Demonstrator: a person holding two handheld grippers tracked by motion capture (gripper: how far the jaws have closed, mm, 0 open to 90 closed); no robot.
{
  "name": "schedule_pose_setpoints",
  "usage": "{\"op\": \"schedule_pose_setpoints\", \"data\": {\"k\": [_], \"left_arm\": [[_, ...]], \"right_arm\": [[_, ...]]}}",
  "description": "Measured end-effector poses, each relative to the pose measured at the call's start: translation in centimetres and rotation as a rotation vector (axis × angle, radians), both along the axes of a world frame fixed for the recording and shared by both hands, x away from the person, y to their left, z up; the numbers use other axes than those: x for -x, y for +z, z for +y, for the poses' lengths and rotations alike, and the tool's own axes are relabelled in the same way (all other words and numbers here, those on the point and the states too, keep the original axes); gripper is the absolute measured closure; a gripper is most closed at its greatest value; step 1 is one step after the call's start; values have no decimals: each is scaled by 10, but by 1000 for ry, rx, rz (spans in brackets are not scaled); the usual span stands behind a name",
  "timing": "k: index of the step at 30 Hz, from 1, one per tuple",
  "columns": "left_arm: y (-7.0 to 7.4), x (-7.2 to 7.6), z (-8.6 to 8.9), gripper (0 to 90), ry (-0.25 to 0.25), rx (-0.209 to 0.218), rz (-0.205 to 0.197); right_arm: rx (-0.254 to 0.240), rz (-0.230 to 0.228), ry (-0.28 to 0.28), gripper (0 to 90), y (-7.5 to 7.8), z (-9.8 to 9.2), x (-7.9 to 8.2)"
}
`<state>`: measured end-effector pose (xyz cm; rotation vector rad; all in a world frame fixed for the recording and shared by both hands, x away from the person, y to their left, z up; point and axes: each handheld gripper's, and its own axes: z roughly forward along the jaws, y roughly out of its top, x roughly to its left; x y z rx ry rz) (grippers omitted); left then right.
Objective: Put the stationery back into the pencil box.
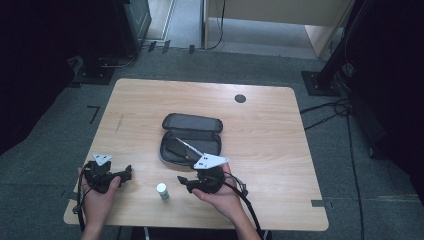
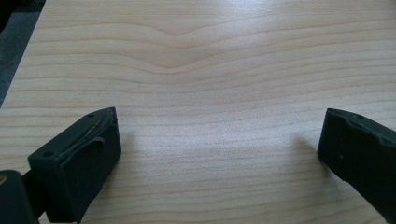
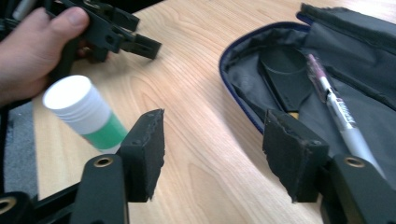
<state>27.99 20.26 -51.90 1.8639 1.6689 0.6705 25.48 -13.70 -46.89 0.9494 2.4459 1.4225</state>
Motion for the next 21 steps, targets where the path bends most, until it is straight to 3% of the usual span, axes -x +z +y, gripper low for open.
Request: {"op": "schedule_pose_setpoints", "data": {"k": [21], "left_arm": [[0,0,0,0,0,0,0]], "right_arm": [[-62,-31,54,434,6,9,19]]}}
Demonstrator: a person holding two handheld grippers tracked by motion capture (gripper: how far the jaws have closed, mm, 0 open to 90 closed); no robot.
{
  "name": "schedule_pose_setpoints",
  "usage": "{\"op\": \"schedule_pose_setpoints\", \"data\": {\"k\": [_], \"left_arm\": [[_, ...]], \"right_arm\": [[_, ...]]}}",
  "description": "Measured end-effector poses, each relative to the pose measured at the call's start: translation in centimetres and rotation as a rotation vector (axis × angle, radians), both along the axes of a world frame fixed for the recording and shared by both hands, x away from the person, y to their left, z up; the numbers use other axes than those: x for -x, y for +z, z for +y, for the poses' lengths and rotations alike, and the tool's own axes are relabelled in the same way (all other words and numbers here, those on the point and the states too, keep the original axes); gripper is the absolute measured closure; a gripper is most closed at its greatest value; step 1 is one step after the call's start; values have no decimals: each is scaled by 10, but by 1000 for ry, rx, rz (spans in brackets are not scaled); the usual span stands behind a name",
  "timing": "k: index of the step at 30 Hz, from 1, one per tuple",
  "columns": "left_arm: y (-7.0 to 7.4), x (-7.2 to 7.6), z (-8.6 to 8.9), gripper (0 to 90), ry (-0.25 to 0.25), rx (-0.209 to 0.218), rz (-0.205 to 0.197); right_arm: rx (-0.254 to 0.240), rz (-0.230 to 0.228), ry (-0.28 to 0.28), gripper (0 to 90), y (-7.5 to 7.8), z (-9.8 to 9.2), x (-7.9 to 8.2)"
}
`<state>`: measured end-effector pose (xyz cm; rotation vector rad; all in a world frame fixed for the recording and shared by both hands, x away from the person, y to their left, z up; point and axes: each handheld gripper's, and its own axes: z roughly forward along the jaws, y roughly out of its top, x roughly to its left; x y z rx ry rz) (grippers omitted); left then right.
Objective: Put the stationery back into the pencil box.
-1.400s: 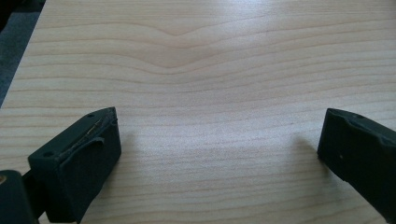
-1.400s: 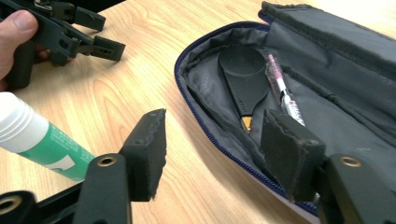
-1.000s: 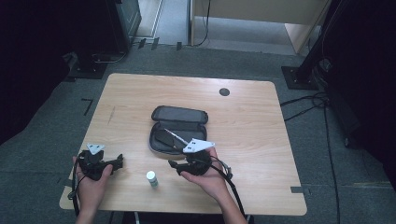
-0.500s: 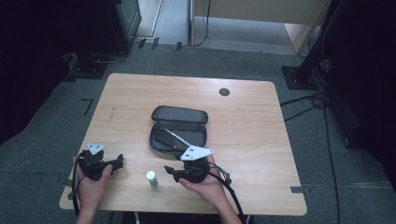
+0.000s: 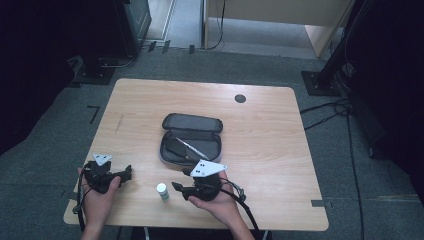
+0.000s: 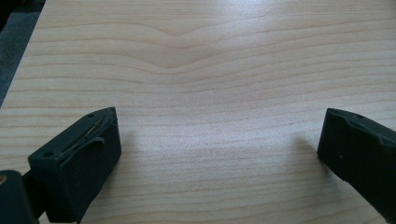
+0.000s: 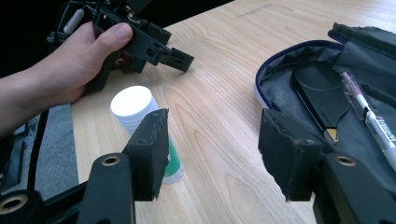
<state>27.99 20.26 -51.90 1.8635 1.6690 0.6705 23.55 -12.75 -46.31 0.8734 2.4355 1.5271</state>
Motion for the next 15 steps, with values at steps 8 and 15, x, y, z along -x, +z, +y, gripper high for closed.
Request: {"op": "schedule_pose_setpoints", "data": {"k": [8,15], "left_arm": [[0,0,0,0,0,0,0],[0,0,0,0,-1,-2,1]], "right_arm": [[-26,2,19,457,3,4,3],[-46,-2,50,470,5,10,8]]}}
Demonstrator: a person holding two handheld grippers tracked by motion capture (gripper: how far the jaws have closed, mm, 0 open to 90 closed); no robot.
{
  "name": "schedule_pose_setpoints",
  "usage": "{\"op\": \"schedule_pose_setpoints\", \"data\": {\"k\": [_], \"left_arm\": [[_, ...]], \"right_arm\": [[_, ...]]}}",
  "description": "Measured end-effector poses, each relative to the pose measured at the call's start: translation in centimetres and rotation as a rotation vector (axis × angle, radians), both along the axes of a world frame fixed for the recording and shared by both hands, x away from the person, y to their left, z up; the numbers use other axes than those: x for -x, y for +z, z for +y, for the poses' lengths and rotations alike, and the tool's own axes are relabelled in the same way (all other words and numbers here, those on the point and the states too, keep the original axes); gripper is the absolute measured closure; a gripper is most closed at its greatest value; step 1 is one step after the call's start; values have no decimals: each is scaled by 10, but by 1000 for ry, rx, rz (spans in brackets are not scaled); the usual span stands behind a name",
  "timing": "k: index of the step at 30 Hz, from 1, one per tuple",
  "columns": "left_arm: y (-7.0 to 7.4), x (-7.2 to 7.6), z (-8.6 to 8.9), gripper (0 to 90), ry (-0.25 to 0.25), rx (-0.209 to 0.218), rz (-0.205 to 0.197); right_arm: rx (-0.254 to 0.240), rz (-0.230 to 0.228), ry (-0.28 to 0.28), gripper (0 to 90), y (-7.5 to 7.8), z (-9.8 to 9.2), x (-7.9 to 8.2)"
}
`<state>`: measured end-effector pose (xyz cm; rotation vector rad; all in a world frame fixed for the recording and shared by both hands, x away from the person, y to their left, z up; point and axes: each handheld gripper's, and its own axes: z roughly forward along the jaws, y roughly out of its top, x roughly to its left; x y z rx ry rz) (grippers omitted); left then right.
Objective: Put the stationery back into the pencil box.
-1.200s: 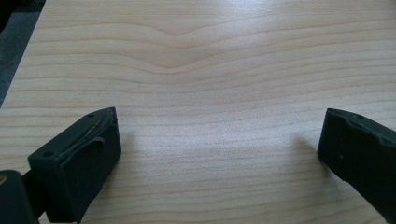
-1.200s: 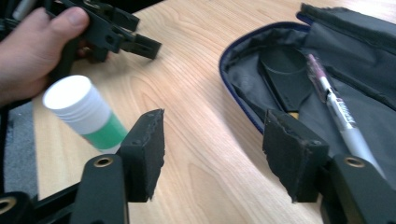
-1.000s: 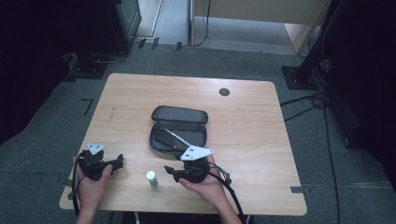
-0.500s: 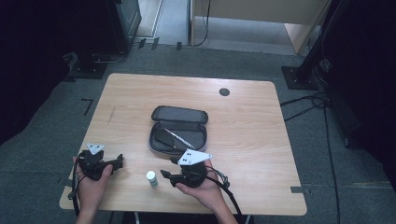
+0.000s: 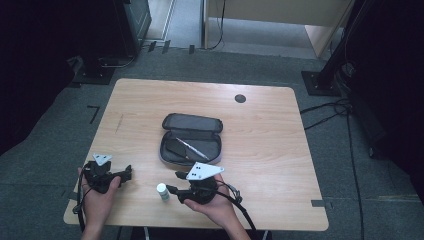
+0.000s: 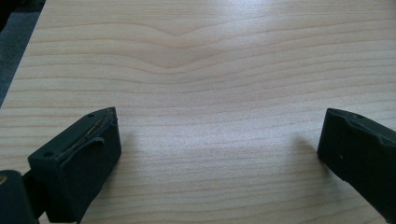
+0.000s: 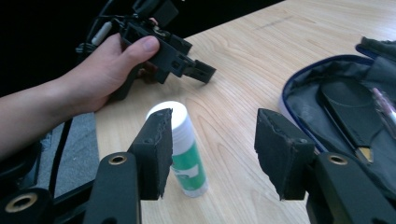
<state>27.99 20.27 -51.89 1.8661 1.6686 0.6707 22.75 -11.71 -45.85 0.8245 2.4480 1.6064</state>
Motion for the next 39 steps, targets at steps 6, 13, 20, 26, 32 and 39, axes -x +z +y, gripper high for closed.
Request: {"op": "schedule_pose_setpoints", "data": {"k": [6,13,20,26,32,39], "left_arm": [[0,0,0,0,0,0,0],[0,0,0,0,0,0,0],[0,0,0,0,0,0,0],[0,0,0,0,0,0,0],[0,0,0,0,0,0,0],[0,0,0,0,0,0,0]], "right_arm": [[-7,-1,30,464,-1,7,3],[-8,3,57,440,-5,20,3],[38,-22,52,498,-12,32,5],[75,-65,43,646,-13,39,8],[65,-69,22,655,-11,35,6],[35,-75,-15,655,0,22,2]]}}
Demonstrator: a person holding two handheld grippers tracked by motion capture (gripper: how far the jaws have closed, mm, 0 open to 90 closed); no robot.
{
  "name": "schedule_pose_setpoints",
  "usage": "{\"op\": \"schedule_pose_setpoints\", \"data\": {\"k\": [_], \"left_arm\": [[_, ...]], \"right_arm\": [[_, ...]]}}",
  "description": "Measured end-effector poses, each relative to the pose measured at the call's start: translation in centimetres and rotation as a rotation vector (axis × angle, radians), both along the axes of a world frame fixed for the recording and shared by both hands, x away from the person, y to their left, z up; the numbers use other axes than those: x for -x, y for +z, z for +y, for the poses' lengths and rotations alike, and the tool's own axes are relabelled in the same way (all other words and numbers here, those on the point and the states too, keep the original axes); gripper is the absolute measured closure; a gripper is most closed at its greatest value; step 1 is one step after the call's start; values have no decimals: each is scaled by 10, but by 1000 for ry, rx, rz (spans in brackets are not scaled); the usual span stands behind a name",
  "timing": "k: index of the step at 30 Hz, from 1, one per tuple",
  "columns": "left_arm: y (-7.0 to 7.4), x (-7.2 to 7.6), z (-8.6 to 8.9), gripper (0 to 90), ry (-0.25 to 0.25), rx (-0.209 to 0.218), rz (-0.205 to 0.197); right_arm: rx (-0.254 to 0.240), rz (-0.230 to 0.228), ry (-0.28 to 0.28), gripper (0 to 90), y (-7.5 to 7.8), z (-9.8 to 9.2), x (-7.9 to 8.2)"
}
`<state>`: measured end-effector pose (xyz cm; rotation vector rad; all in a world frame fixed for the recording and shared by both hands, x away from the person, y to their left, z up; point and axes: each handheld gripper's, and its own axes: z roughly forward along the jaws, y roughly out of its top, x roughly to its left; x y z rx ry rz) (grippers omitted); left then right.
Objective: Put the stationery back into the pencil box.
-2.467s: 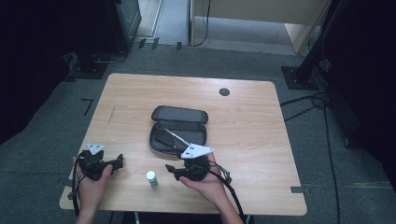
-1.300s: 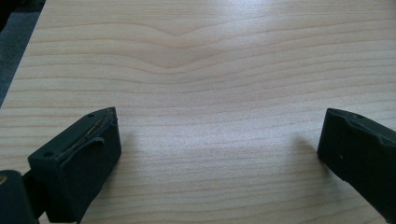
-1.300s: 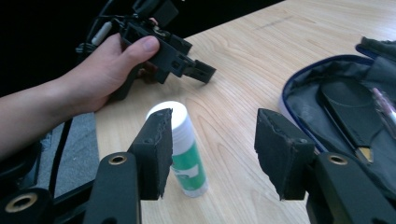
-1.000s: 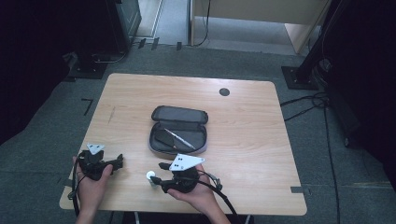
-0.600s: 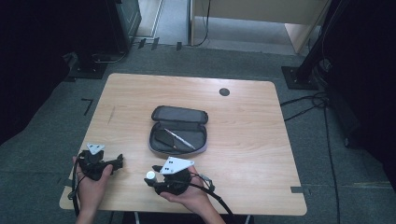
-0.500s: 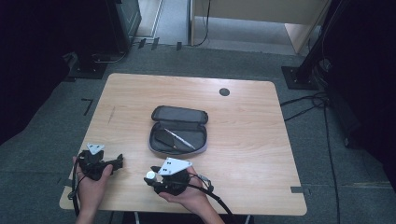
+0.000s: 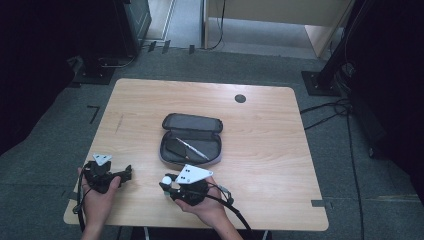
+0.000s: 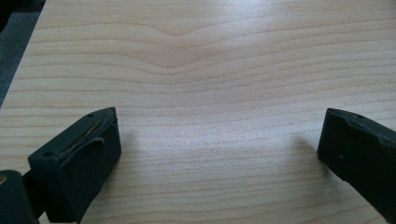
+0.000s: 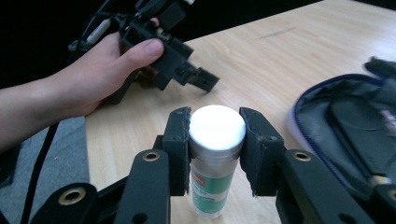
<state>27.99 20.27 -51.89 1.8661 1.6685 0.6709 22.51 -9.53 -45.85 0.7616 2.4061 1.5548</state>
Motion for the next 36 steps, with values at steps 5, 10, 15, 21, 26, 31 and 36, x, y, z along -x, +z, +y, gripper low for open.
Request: {"op": "schedule_pose_setpoints", "data": {"k": [5,10,15,21,26,31,36], "left_arm": [[0,0,0,0,1,2,-1],[0,0,0,0,1,1,-1],[0,0,0,0,1,1,-1],[0,0,0,0,1,1,-1],[0,0,0,0,1,2,-1],[0,0,0,0,1,1,-1],[0,0,0,0,1,1,-1]], "right_arm": [[-21,4,-25,655,7,-12,-4],[-29,-4,-61,655,14,-23,-8],[-34,-10,-97,655,20,-33,-12],[-43,-24,-132,655,28,-43,-17],[-43,-39,-163,655,34,-49,-22],[-50,-35,-188,656,36,-55,-28],[-54,-42,-203,656,37,-58,-34]]}}
